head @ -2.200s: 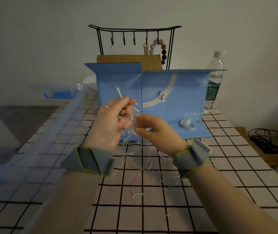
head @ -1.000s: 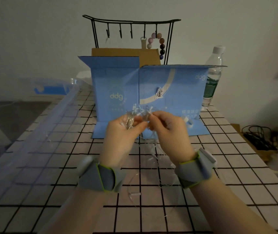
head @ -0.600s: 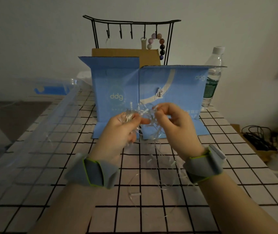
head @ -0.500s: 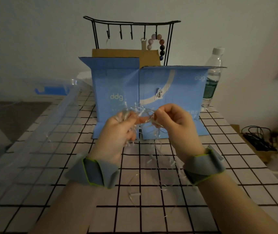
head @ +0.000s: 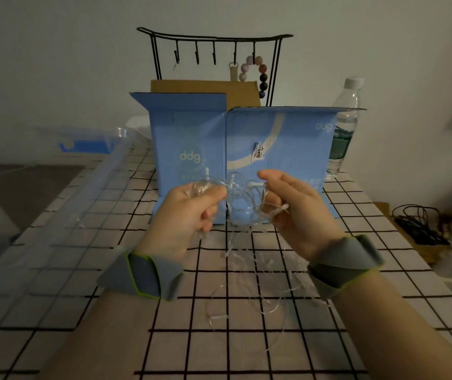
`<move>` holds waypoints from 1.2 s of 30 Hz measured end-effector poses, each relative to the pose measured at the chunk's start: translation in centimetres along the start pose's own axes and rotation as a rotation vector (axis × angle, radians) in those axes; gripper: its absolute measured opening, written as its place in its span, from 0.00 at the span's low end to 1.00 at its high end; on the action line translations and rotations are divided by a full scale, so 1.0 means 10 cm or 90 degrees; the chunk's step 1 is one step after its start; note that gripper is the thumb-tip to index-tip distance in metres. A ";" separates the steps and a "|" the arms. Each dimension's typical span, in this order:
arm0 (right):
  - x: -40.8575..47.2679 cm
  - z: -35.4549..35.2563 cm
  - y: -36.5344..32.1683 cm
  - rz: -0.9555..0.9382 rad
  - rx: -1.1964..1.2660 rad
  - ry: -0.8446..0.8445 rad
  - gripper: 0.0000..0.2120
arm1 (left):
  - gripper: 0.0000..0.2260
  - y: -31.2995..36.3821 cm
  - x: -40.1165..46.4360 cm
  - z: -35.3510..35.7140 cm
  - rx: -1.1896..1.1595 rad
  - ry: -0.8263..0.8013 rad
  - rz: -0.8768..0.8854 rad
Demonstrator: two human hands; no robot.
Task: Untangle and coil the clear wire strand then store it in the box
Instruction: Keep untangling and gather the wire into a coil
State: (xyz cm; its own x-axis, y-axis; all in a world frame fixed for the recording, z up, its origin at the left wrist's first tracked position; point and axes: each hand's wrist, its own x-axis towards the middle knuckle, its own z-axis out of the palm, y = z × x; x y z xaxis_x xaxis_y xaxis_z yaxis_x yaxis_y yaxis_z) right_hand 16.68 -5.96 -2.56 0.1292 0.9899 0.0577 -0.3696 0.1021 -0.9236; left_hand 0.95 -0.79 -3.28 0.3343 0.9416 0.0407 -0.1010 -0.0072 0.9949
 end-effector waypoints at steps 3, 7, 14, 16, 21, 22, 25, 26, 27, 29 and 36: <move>-0.01 0.00 0.02 0.019 -0.015 -0.010 0.11 | 0.04 0.01 -0.02 0.00 0.040 0.069 0.055; 0.02 -0.02 0.07 -0.001 -0.117 0.102 0.11 | 0.10 0.05 -0.02 -0.02 -0.138 0.087 0.105; 0.13 -0.19 0.11 -0.076 -0.091 0.195 0.09 | 0.27 0.10 0.02 -0.15 -0.512 -0.152 -0.022; 0.19 -0.36 0.07 0.021 0.202 0.139 0.12 | 0.26 0.06 0.06 -0.23 -0.562 -0.143 -0.020; 0.18 -0.74 0.01 0.070 0.299 0.028 0.11 | 0.26 0.04 0.14 -0.47 -0.616 -0.069 0.021; 0.17 -0.75 0.03 0.070 0.289 0.021 0.07 | 0.26 0.05 0.15 -0.49 -0.592 -0.044 0.024; 0.10 -0.71 0.01 0.022 -0.048 0.160 0.09 | 0.25 0.10 0.16 -0.47 -0.517 0.043 0.043; 0.09 -0.69 0.02 -0.009 -0.158 0.207 0.09 | 0.24 0.12 0.15 -0.45 -0.510 0.074 0.060; 0.11 -0.67 0.03 -0.032 -0.234 0.245 0.09 | 0.25 0.15 0.16 -0.43 -0.516 0.103 0.085; 0.11 -0.64 0.05 -0.015 -0.319 0.291 0.06 | 0.26 0.22 0.17 -0.42 -0.529 0.141 0.138; 0.15 -0.64 0.05 0.198 -0.740 0.216 0.13 | 0.24 0.63 0.27 -0.40 -0.554 0.129 0.220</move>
State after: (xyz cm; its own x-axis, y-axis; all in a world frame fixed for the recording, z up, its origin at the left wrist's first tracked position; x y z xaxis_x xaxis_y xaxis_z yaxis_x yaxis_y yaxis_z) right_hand 22.58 -5.02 -5.35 0.4773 0.8633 -0.1642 0.5810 -0.4502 -0.6780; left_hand -2.49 3.09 2.70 -0.0042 0.9752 0.2215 -0.8516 -0.1196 0.5104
